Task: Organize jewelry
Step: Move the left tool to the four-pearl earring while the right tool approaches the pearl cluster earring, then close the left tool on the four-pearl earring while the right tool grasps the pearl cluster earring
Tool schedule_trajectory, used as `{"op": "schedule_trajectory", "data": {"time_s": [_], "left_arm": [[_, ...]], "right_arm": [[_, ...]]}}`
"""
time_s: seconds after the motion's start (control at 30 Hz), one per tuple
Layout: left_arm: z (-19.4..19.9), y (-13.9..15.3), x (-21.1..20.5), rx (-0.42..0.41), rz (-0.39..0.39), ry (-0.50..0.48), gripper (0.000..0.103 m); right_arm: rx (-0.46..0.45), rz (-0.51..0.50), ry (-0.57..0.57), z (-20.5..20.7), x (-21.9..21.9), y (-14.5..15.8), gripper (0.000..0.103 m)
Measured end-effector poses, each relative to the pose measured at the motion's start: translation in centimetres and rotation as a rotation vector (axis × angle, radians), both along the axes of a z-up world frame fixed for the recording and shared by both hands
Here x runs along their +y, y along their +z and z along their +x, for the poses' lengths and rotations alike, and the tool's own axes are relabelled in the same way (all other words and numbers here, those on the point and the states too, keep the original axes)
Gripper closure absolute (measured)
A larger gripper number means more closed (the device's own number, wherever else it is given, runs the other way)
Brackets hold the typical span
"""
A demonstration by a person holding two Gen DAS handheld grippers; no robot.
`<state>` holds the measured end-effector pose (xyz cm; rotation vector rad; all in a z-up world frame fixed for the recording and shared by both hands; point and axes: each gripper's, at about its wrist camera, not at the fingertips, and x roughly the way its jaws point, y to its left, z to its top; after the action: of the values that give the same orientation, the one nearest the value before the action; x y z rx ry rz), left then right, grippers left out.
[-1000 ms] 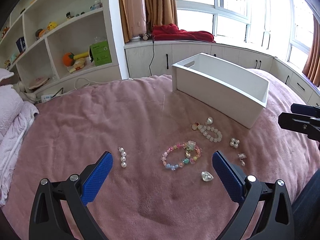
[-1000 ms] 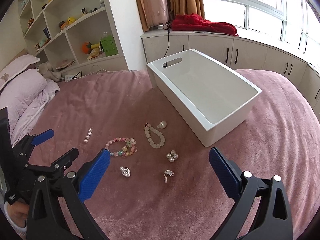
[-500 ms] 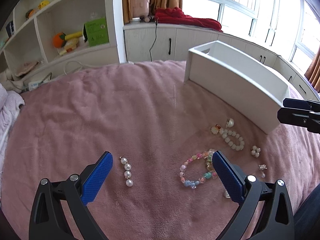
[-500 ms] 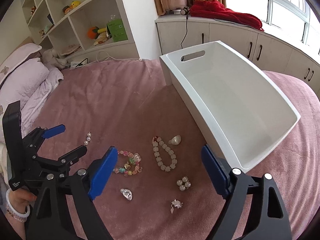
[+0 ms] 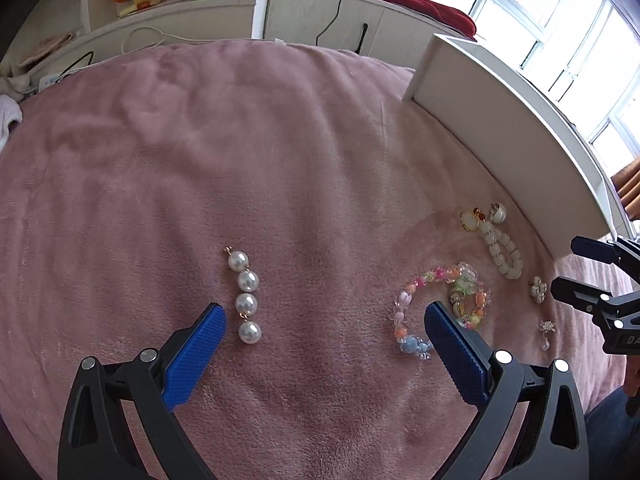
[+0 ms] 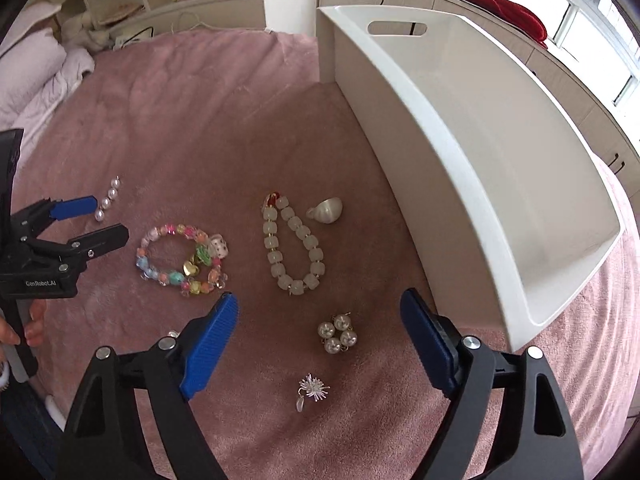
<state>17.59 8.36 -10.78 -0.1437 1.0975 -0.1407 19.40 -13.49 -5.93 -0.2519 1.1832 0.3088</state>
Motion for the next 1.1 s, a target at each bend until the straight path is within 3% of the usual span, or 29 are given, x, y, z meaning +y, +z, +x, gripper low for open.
{"op": "schedule_trajectory", "data": {"time_s": [0.13, 0.23, 0.5, 0.6, 0.7, 0.83, 0.93, 1.1], "left_arm": [[-0.1, -0.4, -0.5, 0.003, 0.012, -0.014, 0.008], [0.1, -0.5, -0.4, 0.016, 0.019, -0.009, 0.021], [0.5, -0.5, 2.1, 0.002, -0.002, 0.071, 0.022], [0.9, -1.1, 2.6, 0.009, 0.008, 0.090, 0.022], [1.0, -1.6, 2.5, -0.005, 0.041, 0.085, 0.029], [1.0, -1.6, 2.8, 0.002, 0.067, 0.085, 0.049], [0.9, -1.6, 3.9, 0.003, 0.041, 0.121, 0.067], [0.7, -1.5, 4.6, 0.000, 0.040, 0.142, 0.085]], "right_arm": [[-0.024, -0.044, 0.000, -0.4, 0.3, -0.7, 0.027], [-0.009, -0.018, 0.000, -0.6, 0.3, -0.6, 0.035], [0.024, -0.055, 0.010, -0.5, 1.2, -1.7, 0.039], [0.053, -0.058, 0.004, -0.1, 1.2, -2.4, 0.048], [0.091, -0.053, 0.006, 0.2, 1.3, -3.2, 0.062], [0.100, -0.067, 0.020, 0.0, 1.3, -3.5, 0.073], [0.133, -0.024, 0.029, -0.2, 1.1, -3.7, 0.097], [0.133, -0.020, 0.048, -0.8, 1.2, -3.9, 0.100]]}}
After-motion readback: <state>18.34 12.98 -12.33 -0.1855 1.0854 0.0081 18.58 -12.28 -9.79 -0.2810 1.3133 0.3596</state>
